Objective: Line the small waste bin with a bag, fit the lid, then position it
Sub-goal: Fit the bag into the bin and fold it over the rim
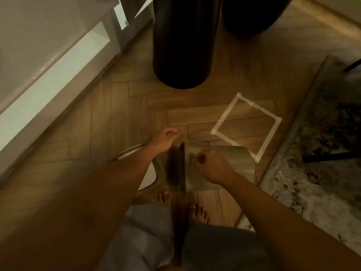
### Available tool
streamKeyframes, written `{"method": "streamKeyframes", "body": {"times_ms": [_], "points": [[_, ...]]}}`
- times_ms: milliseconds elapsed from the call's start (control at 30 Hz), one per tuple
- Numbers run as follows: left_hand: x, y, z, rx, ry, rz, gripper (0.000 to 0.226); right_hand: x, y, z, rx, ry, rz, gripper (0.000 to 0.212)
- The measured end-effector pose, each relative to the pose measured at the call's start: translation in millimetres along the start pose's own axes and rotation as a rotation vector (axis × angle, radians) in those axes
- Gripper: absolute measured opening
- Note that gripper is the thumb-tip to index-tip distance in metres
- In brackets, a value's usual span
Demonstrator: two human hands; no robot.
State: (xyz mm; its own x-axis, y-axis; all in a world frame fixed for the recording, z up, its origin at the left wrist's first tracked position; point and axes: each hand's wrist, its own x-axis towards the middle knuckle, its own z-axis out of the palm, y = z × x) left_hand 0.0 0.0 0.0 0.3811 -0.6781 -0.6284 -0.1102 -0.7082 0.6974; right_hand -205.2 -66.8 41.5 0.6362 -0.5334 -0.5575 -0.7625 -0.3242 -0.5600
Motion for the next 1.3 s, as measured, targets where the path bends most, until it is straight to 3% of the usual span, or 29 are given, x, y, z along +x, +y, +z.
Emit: {"method": "streamKeyframes", "body": {"times_ms": [133,300,533,633,800,933,1100,1300], "points": [[17,-20,12,-0.039,-0.078,-0.105,0.041,15,4,10,-0.109,-0.009,0.021,0.018],[35,-18,39,-0.047,-0.140,-0.065,0.046,25,-5,19,-0.161,-0.016,-0.019,0.019],[51,-21,49,-0.028,-0.249,-0.068,0.047,32,-12,38,-0.438,-0.062,0.005,0.053],[51,-24,47,-0.005,-0.271,-0.075,0.047,37,-14,46,-0.533,-0.023,-0.025,0.052],[43,-21,40,-0.010,-0.230,-0.081,0.073,39,-14,41,-0.475,0.036,-0.024,0.034],[33,-8,40,-0.042,-0.204,-0.074,0.063,34,-15,18,-0.376,0.077,-0.015,0.015],[16,16,38,-0.032,-0.070,-0.028,0.067,19,-21,-18,-0.291,0.218,0.040,0.027],[-6,37,27,-0.092,0.007,0.029,0.048,-9,-27,-54,-0.140,0.333,0.074,0.027]]}}
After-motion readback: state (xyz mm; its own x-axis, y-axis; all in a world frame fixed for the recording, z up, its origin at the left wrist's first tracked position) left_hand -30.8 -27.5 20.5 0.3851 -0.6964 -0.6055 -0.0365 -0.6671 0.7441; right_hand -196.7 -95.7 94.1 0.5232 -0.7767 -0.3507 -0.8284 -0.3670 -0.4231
